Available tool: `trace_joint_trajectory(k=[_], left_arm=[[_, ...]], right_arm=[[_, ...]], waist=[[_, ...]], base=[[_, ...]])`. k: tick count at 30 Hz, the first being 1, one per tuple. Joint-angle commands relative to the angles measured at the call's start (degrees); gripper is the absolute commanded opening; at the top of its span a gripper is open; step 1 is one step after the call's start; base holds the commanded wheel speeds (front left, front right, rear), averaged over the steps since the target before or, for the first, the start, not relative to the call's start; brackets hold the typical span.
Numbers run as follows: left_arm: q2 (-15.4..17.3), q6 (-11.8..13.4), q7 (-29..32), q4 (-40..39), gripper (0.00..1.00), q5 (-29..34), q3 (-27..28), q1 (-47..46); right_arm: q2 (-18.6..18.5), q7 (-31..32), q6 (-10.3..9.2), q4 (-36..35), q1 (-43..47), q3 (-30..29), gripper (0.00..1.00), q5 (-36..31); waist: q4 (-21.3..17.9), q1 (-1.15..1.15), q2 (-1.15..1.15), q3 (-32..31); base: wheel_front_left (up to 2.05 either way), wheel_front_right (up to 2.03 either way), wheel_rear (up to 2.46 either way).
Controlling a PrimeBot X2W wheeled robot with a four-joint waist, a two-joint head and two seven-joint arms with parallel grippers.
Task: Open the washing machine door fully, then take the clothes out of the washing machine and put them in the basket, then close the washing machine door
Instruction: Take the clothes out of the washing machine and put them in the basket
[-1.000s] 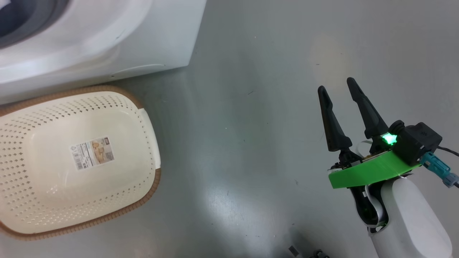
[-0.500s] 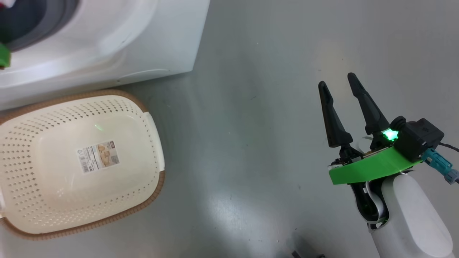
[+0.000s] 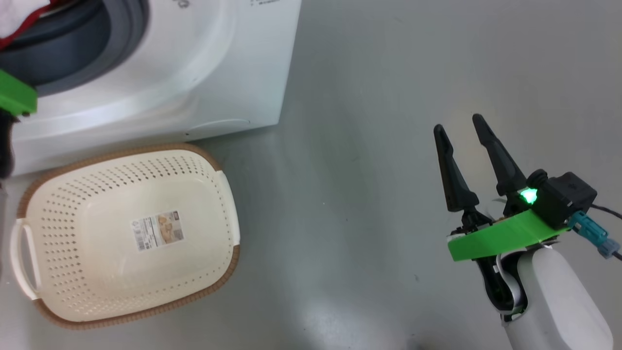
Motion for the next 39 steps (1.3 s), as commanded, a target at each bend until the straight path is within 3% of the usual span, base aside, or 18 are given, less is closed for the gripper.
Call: trace_joint_trajectory(k=[1,13,21,39], left_arm=[[1.99,0.27,-0.48,-3.55,0.00,1.87,4.13,2.69],[-5.18,0.12,-0.50,-20.55,0.00,16.13,19.13,16.69],[-8.78,0.09,-0.50,-29.55,0.00,19.28,21.79,24.42],[-11.07,0.08,-0.50,-48.75,0.00,20.84,25.64,39.22]], right_arm=[[-0.27,-0.36,0.36,-1.00,1.85,1.11,1.00,-0.42],[-1.36,-0.36,0.36,-0.15,4.07,0.98,1.00,-0.37],[-2.14,-0.36,0.36,0.21,6.21,0.78,1.00,-0.29],[-2.48,-0.36,0.36,-0.08,9.23,-0.28,1.00,-0.41]], waist=[[1.03,0.00,0.00,-2.31],[3.28,0.00,0.00,-8.37],[4.63,0.00,0.00,-12.38],[5.89,0.00,0.00,-16.72]], base=[[0.00,0.00,0.00],[0.00,0.00,0.00],[0.00,0.00,0.00],[0.00,0.00,0.00]])
